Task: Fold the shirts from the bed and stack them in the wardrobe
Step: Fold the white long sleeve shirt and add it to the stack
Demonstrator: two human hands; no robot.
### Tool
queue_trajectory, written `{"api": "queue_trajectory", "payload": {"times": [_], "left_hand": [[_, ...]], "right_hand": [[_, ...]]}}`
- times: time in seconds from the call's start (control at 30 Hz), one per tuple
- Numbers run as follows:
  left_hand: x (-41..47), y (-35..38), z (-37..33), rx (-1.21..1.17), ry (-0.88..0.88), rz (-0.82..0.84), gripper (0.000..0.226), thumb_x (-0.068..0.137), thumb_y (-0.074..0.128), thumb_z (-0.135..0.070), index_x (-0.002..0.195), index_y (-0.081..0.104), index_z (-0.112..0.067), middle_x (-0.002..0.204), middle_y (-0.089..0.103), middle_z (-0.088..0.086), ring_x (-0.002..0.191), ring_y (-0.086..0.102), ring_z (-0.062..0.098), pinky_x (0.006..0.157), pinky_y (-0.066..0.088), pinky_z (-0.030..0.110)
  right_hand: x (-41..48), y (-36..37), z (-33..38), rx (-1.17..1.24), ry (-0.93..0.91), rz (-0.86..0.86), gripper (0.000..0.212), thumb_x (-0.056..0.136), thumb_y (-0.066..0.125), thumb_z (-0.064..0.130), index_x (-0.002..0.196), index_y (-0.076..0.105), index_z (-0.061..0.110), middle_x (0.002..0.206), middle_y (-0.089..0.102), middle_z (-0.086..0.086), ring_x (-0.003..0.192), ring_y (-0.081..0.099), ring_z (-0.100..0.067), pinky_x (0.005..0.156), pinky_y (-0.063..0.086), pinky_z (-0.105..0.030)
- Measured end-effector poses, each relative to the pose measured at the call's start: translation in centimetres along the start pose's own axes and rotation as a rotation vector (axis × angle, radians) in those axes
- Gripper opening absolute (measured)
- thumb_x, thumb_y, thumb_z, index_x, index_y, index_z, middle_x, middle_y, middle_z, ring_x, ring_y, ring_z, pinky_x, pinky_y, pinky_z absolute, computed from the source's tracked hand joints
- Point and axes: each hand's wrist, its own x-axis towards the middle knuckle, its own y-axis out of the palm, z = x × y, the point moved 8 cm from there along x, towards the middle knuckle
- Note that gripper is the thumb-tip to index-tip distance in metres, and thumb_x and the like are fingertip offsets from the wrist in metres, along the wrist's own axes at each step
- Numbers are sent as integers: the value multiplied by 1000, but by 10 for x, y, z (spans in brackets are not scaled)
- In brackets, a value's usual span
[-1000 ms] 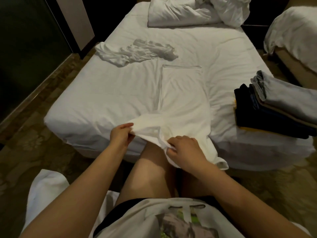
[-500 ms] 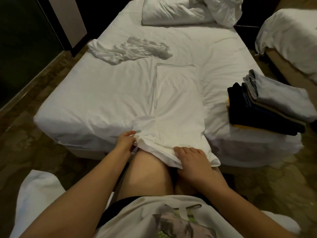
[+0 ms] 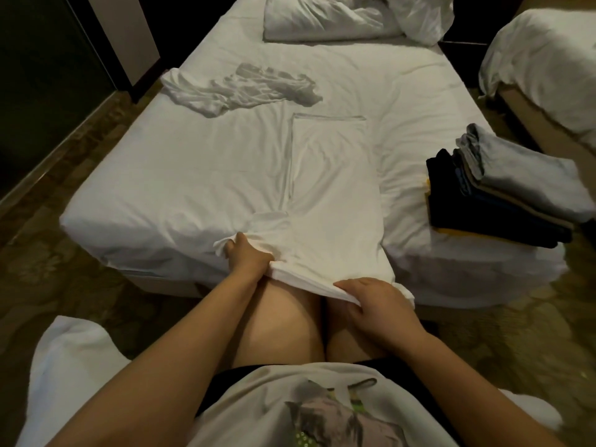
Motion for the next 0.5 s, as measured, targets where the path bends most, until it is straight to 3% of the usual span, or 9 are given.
{"api": "queue_trajectory", "payload": {"times": [0.07,0.1,0.17,0.23,0.33,0.4,0.5], "left_hand": [[-5,-6,-8,67,112,-29,81,84,63,-13,149,15,-17,152,12,13,128,38,33,99,36,33],[-10,-8,-20,132,258,-30,82,85,59,-5,150,12,-21,154,10,12,128,38,33,100,35,32],[-28,1,-50,256,680,50,89,80,56,8,149,9,-23,150,25,14,126,41,34,99,35,31],[-44,18,-60,457,925,226,83,83,50,8,146,7,-24,137,45,13,120,43,31,98,32,30],[-50,26,-48,662,980,386,68,95,38,-4,146,11,-40,138,44,10,128,35,25,103,26,28],[-48,25,-39,495,901,475,57,100,36,-16,140,18,-53,149,33,1,138,29,18,110,23,23],[-39,25,-29,161,742,512,50,101,37,-17,131,29,-56,141,33,-15,129,36,4,97,20,-3]], "right_hand": [[0,1,-1,7,-4,-3,33,91,47,33,122,57,35,121,61,11,112,53,-11,91,38,-25],[0,2,-1,13,-5,-4,33,90,47,32,120,57,35,119,62,11,110,54,-11,90,39,-26],[1,3,-1,17,-9,-7,30,89,48,32,117,59,35,115,63,11,107,55,-11,88,40,-26],[1,5,-2,13,-12,-4,30,89,48,33,117,59,35,115,63,12,107,54,-9,88,40,-24],[1,8,-7,20,-1,4,33,89,50,32,121,57,35,119,61,13,110,52,-7,90,38,-21],[2,8,-9,30,6,5,34,88,52,31,121,57,35,119,61,13,110,52,-7,89,37,-19],[3,8,-9,35,2,0,34,85,54,28,118,59,34,117,62,12,108,53,-7,84,34,-17]]}}
